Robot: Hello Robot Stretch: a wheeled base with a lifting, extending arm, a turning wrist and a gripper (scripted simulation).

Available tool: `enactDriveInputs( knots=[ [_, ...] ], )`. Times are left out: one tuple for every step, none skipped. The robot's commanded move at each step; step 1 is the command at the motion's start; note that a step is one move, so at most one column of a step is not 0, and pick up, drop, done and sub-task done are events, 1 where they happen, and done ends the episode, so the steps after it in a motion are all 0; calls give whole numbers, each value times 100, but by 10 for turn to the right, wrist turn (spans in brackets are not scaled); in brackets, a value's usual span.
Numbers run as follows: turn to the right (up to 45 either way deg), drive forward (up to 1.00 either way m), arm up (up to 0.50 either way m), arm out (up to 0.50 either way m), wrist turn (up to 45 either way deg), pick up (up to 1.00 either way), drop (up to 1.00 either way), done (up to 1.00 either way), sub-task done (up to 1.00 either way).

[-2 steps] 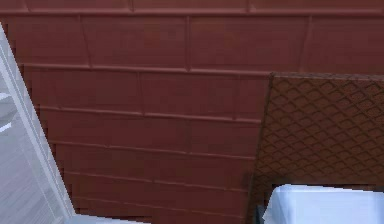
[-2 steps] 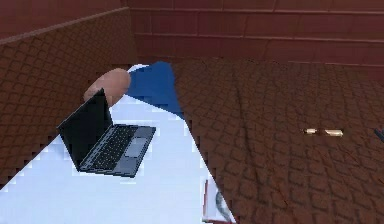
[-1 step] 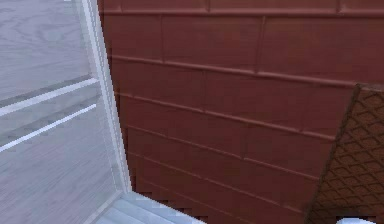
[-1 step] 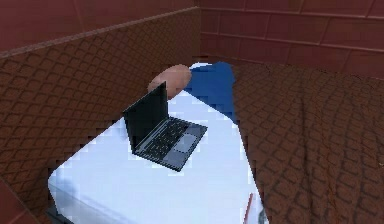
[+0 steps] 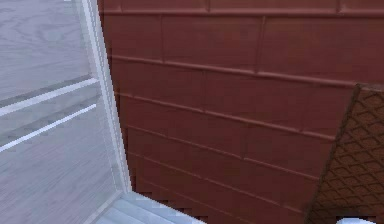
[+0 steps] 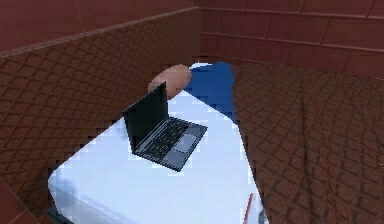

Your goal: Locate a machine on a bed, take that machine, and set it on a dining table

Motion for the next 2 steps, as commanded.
enactDriveInputs(
  knots=[
    [0, 0, 30, 0, 0, 0, 0, 0, 0],
    [0, 0, 0, 32, 0, 0, 0, 0, 0]
  ],
)
